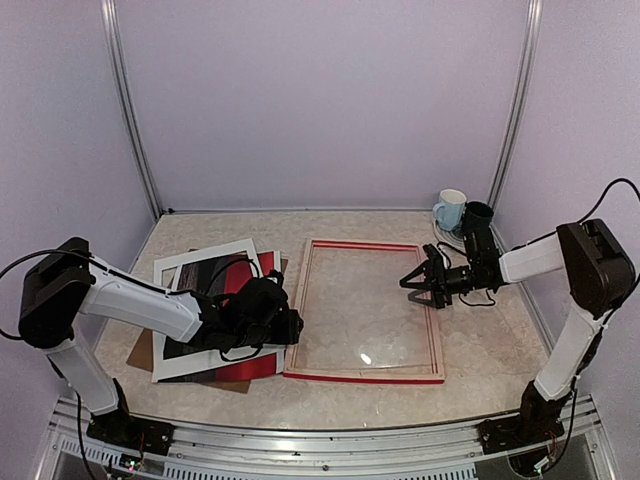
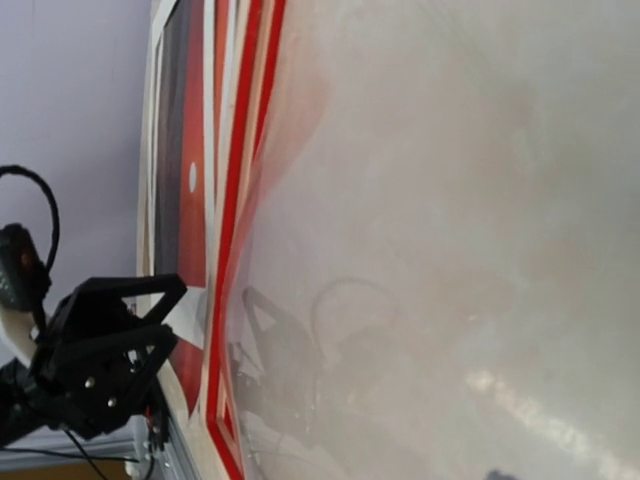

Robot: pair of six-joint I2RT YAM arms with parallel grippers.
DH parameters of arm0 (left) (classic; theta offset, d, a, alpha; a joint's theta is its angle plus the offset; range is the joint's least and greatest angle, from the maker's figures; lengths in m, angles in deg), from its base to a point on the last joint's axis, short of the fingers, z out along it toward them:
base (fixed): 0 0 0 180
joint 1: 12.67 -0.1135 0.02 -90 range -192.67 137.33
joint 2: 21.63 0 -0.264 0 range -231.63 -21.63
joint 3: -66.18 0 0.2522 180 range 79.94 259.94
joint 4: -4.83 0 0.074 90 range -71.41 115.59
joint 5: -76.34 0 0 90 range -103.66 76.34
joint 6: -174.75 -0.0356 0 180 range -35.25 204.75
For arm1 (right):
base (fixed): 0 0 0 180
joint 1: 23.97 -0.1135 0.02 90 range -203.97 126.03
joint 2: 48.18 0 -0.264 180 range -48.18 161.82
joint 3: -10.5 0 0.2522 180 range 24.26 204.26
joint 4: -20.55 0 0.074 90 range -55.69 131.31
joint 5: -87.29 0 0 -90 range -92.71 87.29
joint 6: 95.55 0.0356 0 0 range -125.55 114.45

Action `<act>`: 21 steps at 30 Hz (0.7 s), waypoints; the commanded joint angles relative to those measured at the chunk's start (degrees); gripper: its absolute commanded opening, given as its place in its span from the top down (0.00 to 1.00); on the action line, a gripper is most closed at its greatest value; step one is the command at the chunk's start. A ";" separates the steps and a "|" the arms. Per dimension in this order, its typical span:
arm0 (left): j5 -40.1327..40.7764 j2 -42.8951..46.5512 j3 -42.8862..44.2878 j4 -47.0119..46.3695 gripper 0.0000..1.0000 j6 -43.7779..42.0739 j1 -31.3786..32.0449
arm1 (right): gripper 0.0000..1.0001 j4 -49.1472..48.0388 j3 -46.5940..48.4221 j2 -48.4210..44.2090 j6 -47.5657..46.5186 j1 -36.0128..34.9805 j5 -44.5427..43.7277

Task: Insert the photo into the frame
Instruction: Place the glass panel at the frame body.

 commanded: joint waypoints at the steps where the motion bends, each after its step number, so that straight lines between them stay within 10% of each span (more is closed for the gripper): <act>1: 0.11 1.19 -0.34 -0.37 0.39 0.05 0.42 | 0.32 -3.76 1.92 2.06 3.17 0.91 2.28; 21: 1.03 2.53 -0.44 0.83 0.39 0.07 0.34 | 1.00 -6.27 3.55 1.09 6.63 1.15 6.36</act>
